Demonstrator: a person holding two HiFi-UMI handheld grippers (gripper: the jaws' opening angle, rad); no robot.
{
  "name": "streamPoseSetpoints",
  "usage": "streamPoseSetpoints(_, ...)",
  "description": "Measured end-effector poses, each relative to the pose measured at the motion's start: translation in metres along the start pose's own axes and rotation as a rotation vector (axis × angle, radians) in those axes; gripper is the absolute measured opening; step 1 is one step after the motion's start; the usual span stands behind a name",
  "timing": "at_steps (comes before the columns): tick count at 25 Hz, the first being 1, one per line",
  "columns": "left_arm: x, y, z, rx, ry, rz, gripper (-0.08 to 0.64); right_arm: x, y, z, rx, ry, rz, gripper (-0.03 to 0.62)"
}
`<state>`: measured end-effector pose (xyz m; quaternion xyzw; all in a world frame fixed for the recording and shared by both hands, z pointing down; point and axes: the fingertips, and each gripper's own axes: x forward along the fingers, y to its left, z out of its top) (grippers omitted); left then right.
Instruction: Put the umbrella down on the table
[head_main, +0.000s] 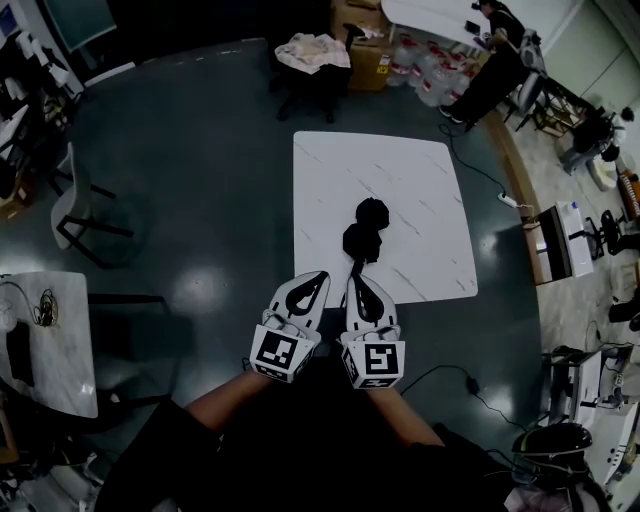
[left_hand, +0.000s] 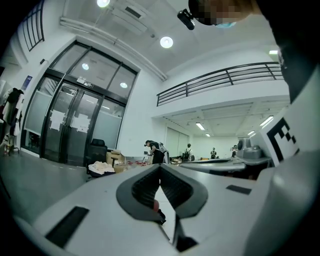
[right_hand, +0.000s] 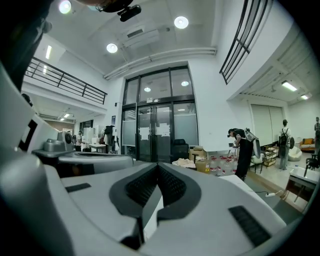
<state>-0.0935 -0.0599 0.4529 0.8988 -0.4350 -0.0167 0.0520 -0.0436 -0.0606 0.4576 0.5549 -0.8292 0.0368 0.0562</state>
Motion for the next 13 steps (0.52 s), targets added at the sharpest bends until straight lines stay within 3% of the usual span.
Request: streamPoseSetpoints(13,0.022,-0.029,-0.001,0.015,-0.008,-0.06,0.017,-0.011,-0.026,0.003,-0.031,-0.016,-0.044,0.017)
